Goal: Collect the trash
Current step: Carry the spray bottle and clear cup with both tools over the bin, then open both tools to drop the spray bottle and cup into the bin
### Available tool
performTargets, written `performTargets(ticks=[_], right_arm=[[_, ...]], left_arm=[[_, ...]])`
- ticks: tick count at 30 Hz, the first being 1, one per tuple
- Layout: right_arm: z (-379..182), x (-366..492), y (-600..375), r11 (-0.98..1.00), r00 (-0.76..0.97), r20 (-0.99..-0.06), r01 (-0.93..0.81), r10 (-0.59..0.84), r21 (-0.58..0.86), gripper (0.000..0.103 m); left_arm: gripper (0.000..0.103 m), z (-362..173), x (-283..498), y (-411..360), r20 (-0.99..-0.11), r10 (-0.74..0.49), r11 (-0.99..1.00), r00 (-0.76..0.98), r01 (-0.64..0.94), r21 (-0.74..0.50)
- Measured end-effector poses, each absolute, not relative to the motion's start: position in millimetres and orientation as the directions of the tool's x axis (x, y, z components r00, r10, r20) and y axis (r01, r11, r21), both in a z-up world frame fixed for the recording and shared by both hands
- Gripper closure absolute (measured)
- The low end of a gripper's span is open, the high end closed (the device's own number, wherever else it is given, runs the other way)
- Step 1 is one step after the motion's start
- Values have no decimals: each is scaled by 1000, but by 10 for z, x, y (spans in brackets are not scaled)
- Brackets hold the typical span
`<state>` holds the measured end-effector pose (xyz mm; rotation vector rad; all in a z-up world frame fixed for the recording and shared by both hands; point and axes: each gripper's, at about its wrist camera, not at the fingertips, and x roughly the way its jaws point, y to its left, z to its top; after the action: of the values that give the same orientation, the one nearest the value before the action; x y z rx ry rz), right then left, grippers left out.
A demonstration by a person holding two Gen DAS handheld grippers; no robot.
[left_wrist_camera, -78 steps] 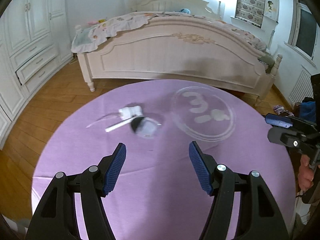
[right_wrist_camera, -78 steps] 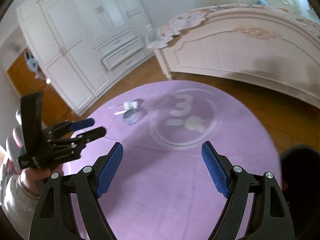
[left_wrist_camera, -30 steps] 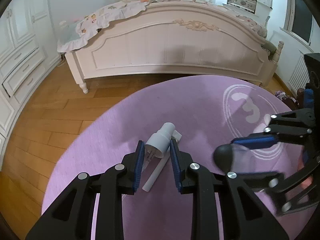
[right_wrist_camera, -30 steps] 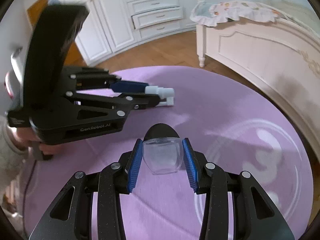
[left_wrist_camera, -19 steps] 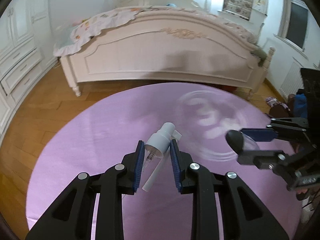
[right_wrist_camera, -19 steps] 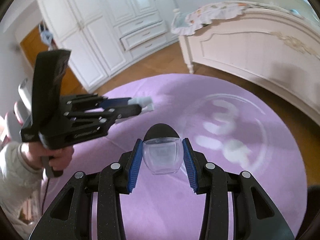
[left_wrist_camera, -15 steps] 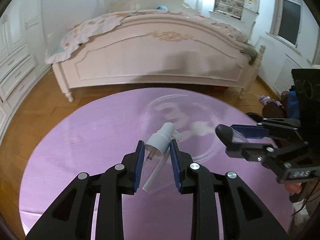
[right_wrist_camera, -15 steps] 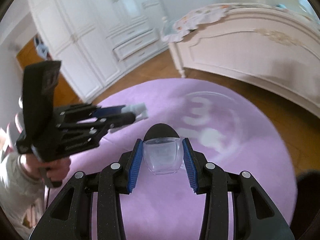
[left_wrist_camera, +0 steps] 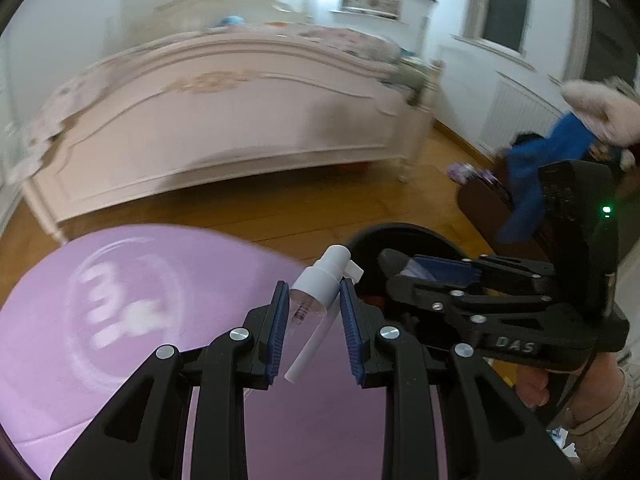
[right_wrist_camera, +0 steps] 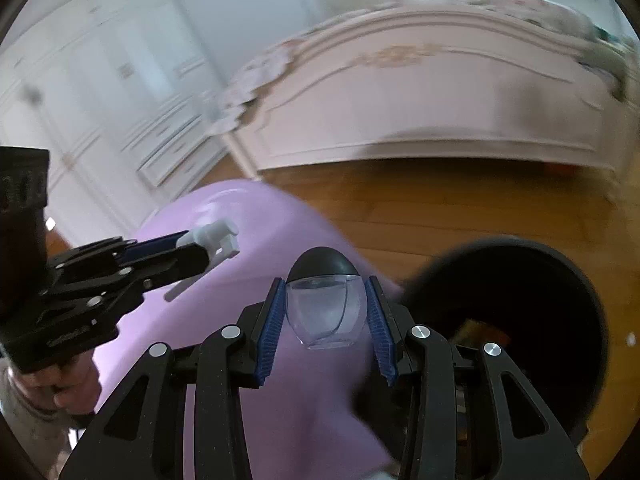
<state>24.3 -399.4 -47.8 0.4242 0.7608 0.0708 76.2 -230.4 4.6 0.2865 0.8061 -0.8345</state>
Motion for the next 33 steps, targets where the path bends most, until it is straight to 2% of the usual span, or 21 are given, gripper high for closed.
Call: performTargets(ticks=[10,19,29,30,31,32,33], right_arm=[[-988,-133,-4680,863,713,-685,244,149,442,62],[-1337,-118,-4900,831,691,-705,293,157,473,62],[-1487,-171,-5087,809,680,-717,331,151,485,62],[-1489,-178,-5084,808,680,-718,335,148,484,59],[-1484,-187,-5084,808,681,-718,338,144,483,51],[-1469,-206,-5087,807,687,-714,341,137,483,48],[-1459,-220,-5090,806,691,-711,342,134,483,46]], left_arm=[[76,-306,501,-3090,-794,-535,541,290,839,-58],[76,-477,450,-3344,-822,-510,519,253,853,-60],[74,-529,464,-3457,-827,-511,510,236,858,-70],[73,-526,463,-3461,-826,-511,510,237,857,-70],[73,-523,460,-3465,-826,-511,510,237,857,-70],[69,-517,453,-3460,-825,-512,511,239,857,-69],[58,-503,447,-3452,-823,-512,515,248,855,-62]])
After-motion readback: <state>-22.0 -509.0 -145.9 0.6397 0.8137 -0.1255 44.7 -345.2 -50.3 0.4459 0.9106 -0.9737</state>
